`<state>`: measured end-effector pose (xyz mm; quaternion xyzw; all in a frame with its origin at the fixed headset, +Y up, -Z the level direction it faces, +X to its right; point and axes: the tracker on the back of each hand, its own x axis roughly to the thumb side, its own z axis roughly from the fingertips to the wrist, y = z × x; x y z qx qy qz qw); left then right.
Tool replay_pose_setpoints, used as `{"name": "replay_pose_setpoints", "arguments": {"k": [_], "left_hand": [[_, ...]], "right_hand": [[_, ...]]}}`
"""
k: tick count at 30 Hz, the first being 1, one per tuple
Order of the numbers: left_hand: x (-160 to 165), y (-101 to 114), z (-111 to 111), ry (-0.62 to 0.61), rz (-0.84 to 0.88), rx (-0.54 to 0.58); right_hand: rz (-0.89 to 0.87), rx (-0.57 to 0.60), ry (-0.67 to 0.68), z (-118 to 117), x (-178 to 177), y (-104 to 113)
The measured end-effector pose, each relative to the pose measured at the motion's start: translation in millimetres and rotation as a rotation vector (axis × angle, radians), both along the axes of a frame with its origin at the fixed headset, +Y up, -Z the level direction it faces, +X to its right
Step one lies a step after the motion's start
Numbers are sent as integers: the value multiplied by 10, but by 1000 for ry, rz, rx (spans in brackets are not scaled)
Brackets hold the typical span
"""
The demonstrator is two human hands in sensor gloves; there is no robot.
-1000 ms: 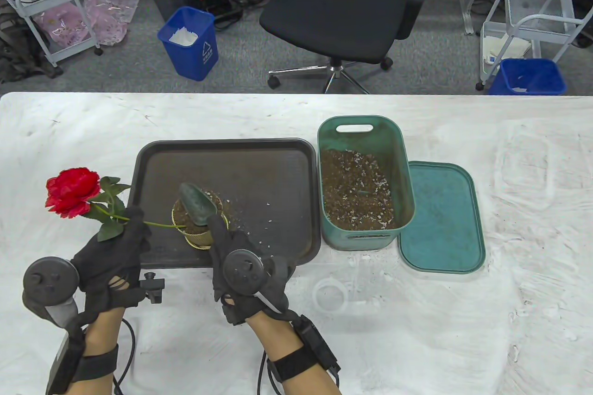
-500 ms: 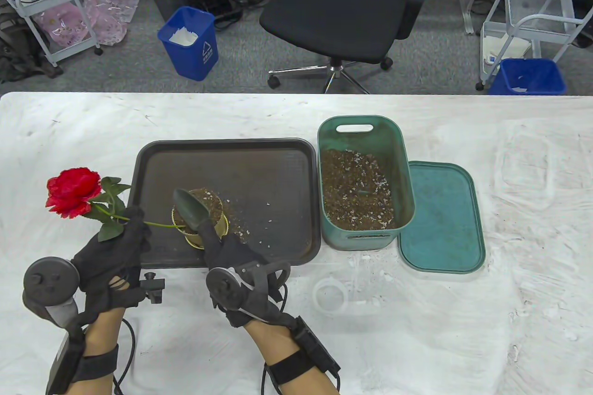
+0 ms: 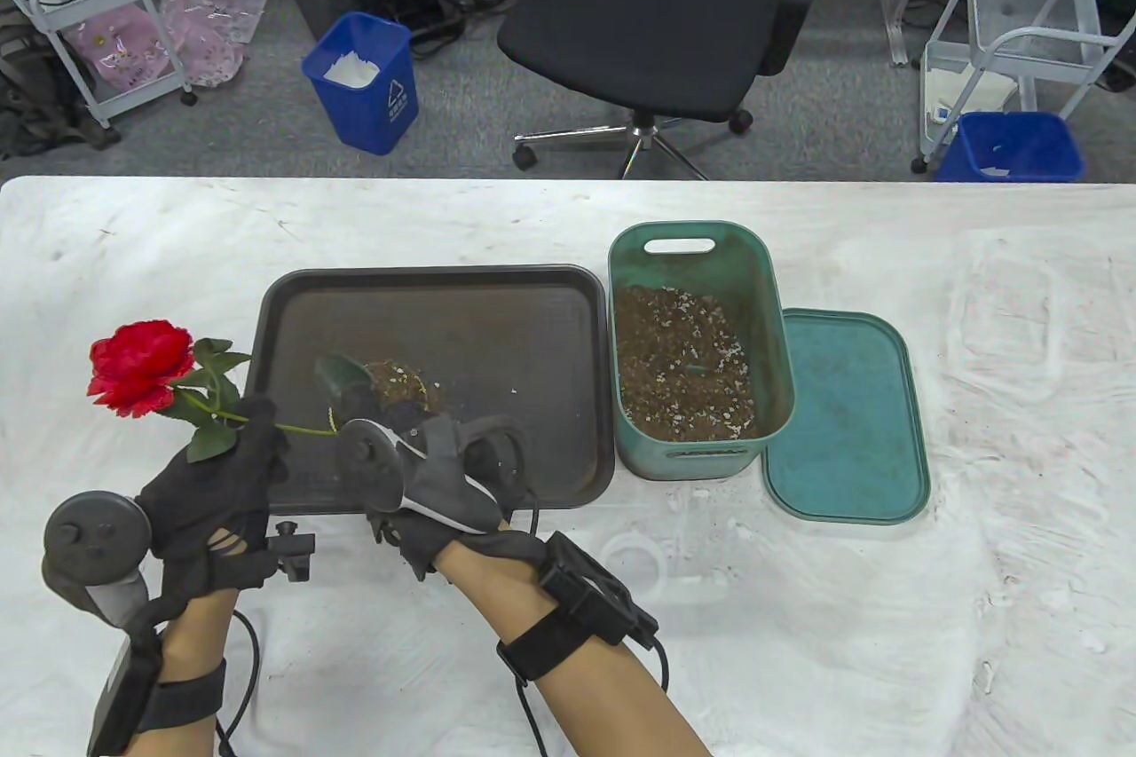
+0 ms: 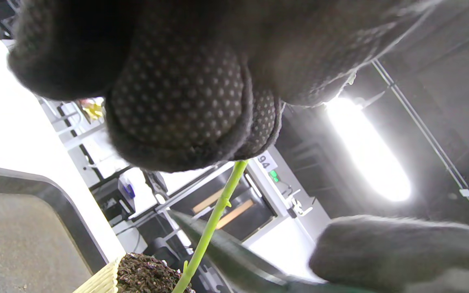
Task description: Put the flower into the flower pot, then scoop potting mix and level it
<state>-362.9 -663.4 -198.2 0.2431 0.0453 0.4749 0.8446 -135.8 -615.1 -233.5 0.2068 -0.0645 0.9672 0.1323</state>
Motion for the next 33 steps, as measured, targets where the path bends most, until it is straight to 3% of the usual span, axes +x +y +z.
{"name": "replay_pose_setpoints", "arguments": {"k": [6, 10, 17, 21, 28, 33], "left_hand": [[-1, 0, -4, -1, -2, 1], [-3, 0, -3, 3, -5, 1], [-5, 1, 0, 5, -1, -1], [-5, 4, 0, 4, -5, 1], [-7, 5, -1, 5, -3, 0], [-7, 5, -2, 5, -6, 1]], "right_hand": [[47, -1, -4, 24, -9, -112], [-78, -2, -34, -52, 86, -28], [-94, -186, -56, -186, 197, -111], [-207, -154, -68, -204, 280, -77], [-276, -310, -151, -293, 428, -253], [-380, -331, -164, -274, 508, -354]]}}
